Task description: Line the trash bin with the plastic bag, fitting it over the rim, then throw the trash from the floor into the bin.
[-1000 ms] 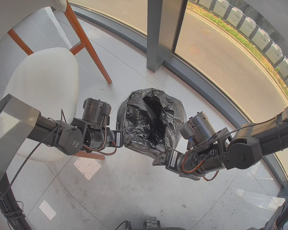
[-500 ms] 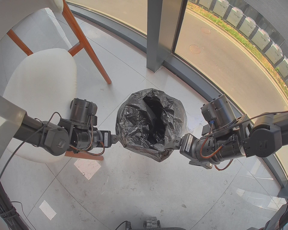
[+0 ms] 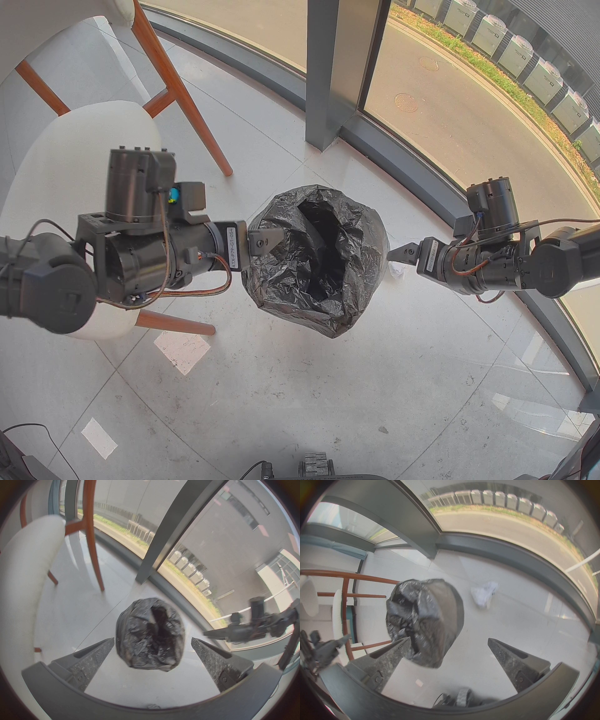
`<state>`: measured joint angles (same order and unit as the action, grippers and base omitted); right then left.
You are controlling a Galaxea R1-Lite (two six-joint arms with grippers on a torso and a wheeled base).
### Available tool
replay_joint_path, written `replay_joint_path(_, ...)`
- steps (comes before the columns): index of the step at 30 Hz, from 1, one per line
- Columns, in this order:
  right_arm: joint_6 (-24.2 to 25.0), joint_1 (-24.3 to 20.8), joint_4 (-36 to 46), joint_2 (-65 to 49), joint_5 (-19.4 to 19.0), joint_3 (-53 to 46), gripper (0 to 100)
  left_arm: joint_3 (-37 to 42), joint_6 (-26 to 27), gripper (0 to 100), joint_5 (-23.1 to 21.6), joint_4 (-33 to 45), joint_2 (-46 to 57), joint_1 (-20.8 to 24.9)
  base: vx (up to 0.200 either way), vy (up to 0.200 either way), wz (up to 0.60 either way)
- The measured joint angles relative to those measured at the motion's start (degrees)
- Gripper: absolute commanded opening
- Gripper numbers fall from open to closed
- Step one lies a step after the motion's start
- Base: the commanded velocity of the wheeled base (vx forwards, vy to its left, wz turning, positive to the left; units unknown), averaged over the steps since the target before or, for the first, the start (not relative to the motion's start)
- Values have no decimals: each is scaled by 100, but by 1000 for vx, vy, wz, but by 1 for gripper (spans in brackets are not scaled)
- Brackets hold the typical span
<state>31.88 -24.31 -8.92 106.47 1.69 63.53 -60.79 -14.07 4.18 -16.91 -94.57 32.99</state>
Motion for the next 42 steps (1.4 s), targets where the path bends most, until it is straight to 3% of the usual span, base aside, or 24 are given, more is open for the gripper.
replay_joint_path(4, -460, 295, -475, 402, 9, 174, 100, 187, -11, 100, -20, -61, 463, 236, 0, 0, 0)
replay_joint_path(7, -446, 411, -689, 769, 5, 445, 100, 477, 57, 100, -39, -244, 778, 306, 0, 0, 0)
replay_joint_path(15, -54, 568, -724, 1947, 35, 1773, 100, 1126, 294, 100, -323, -1007, 1337, 374, 0, 0, 0)
replay_joint_path(26, 1033, 1028, 558, 3280, 288, 3925, 100, 1303, 380, 100, -467, -1246, 1582, 384, 0, 0, 0)
replay_joint_path(42, 1259, 1276, 723, 4168, 347, 4585, 100, 1041, 386, 100, -489, -1281, 1448, 384, 0, 0, 0)
